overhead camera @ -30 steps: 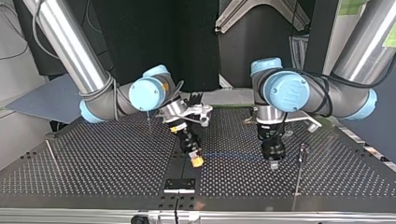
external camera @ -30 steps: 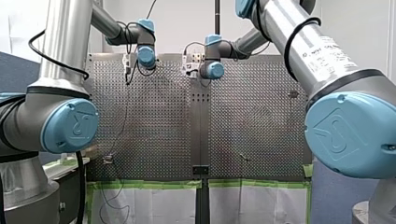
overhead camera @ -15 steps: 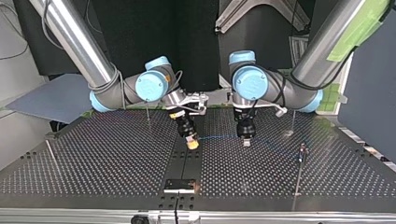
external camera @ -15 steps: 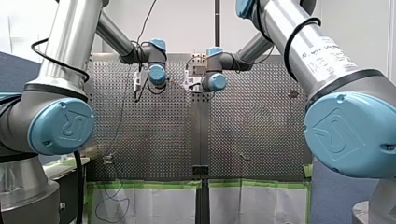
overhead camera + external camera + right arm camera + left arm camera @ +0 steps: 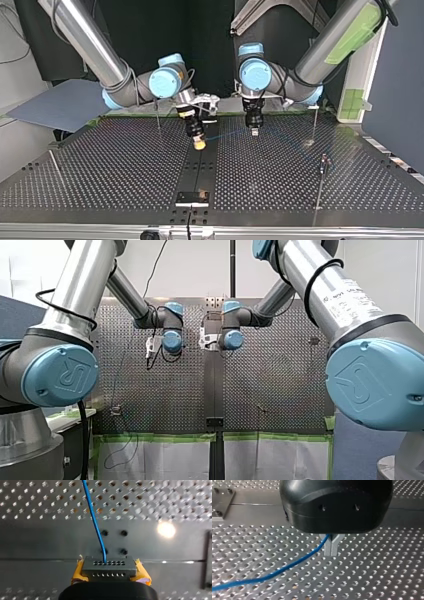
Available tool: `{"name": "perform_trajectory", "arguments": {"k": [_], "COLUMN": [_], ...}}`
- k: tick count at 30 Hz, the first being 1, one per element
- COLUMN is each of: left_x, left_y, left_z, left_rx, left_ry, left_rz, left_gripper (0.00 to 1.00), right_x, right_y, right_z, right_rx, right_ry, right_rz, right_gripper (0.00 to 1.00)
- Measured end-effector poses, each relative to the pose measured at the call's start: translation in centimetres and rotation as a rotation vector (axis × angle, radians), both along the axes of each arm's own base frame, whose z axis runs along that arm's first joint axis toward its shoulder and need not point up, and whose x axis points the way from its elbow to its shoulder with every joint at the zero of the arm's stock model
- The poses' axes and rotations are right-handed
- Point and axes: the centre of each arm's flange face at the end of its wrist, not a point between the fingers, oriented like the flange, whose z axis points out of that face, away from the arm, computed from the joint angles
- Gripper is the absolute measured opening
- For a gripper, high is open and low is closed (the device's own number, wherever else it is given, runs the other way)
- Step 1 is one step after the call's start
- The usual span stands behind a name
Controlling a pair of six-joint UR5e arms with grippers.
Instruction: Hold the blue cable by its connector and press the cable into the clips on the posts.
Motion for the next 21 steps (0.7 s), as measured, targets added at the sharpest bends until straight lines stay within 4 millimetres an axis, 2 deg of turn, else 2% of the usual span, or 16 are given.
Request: {"name": "perform_trajectory", "arguments": {"k": [6,16,21], "left_x": [-0.8,-1.0,-1.4], "left_y": [-0.3,-2.5,-2.8], "left_z": [-3.5,-8.6,-10.3], "left_rx": [0.010,-0.002,-0.003], "left_ry": [0.022,0.036,0.047], "left_rz": [-0.017,-0.052,-0.052], "left_gripper": [0.02,0.02,0.02], "right_x": [-0.9,-2.8,-4.2], "right_y": [0.3,0.8,0.9], "right_z": [-2.1,-5.5,-7.2], "right_rx": [0.008,0.016,0.029], "right_ry": [-0.006,-0.015,-0.033], "right_rz": [-0.017,-0.098,-0.156], "right_gripper": [0.00,0.00,0.00]}}
